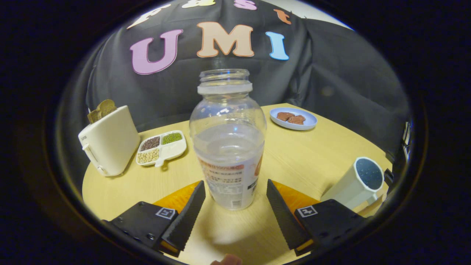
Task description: Take the bottle from table, then pour the juice into the cup, finally place the bottle on the coaster
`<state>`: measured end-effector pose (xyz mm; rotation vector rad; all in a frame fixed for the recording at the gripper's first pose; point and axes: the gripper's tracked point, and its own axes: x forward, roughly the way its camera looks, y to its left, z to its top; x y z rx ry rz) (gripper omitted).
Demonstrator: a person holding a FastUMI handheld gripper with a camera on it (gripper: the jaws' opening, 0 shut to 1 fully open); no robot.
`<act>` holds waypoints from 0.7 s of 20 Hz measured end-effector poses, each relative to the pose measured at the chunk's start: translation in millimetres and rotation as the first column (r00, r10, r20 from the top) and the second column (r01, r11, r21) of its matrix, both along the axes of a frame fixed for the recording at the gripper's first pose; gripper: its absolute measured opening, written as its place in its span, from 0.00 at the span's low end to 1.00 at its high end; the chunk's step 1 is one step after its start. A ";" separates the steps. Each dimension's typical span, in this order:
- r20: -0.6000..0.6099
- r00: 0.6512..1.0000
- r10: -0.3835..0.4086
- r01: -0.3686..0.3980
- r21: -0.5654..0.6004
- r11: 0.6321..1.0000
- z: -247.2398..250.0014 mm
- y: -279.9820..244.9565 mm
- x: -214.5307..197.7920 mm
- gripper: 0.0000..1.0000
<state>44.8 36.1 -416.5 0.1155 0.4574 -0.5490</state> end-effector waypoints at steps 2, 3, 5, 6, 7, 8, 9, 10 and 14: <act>-0.003 1.000 0.005 -0.005 0.001 1.000 -0.9 1.3 -0.7 1.00; -0.005 1.000 0.008 -0.008 0.003 1.000 -0.4 2.5 -2.0 1.00; -0.004 1.000 0.013 -0.013 0.003 1.000 2.1 4.7 -5.1 1.00; -0.006 1.000 0.014 -0.014 0.006 1.000 3.1 5.9 -7.7 1.00; -0.009 1.000 0.013 -0.013 0.009 1.000 4.9 6.7 -11.4 1.00; -0.011 1.000 0.015 -0.015 0.014 1.000 6.8 8.3 -15.5 1.00; -0.015 1.000 0.022 -0.022 0.018 1.000 8.3 10.9 -20.5 1.00; -0.019 0.999 0.034 -0.033 0.021 0.999 10.2 14.4 -25.3 1.00; -0.027 0.994 0.104 -0.103 0.054 0.993 21.0 35.6 -45.7 1.00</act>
